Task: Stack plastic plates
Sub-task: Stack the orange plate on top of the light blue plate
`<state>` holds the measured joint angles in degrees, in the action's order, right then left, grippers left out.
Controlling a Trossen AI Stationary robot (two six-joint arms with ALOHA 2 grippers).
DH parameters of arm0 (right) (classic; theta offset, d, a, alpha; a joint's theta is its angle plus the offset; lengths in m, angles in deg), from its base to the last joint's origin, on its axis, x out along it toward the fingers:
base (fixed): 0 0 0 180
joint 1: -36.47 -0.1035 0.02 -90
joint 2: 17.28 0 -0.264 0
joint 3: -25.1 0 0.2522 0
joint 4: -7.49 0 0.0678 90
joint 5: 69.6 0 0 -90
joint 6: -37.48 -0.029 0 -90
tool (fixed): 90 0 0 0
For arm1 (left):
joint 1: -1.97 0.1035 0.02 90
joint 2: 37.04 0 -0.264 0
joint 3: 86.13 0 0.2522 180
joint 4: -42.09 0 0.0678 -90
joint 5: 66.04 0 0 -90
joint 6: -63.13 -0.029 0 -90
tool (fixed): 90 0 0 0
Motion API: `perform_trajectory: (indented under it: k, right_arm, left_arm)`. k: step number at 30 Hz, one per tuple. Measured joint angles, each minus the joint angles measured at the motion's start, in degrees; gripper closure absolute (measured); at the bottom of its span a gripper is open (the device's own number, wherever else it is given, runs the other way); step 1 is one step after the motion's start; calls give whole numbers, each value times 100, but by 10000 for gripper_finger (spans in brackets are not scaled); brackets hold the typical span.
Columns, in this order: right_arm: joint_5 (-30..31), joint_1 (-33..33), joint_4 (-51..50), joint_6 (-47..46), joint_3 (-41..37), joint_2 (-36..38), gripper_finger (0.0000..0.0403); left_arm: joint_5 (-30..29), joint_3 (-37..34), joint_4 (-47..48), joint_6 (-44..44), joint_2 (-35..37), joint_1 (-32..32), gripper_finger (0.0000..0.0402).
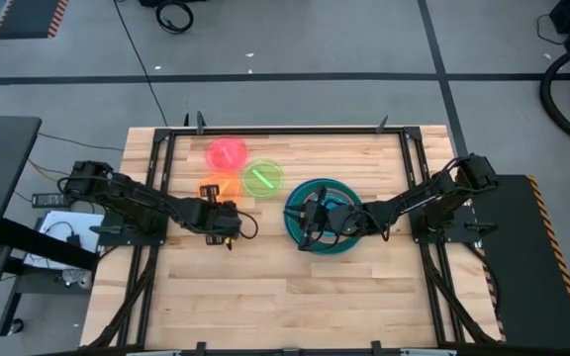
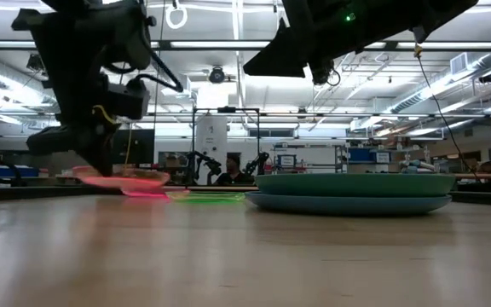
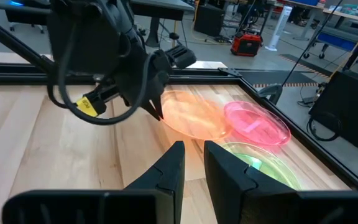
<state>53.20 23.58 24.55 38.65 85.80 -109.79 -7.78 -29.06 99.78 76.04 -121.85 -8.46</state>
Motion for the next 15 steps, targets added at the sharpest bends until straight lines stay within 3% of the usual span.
perform_trajectory:
  k: [10, 15]
  right_arm:
    - [4, 6, 0, 9, 0, 0, 331]
    - [5, 40, 2, -4, 0, 0, 331]
  left_arm:
    - [-191, 560, 251, -85, 6, -252, 399]
    - [-304, 730, -57, -555, 6, -345, 399]
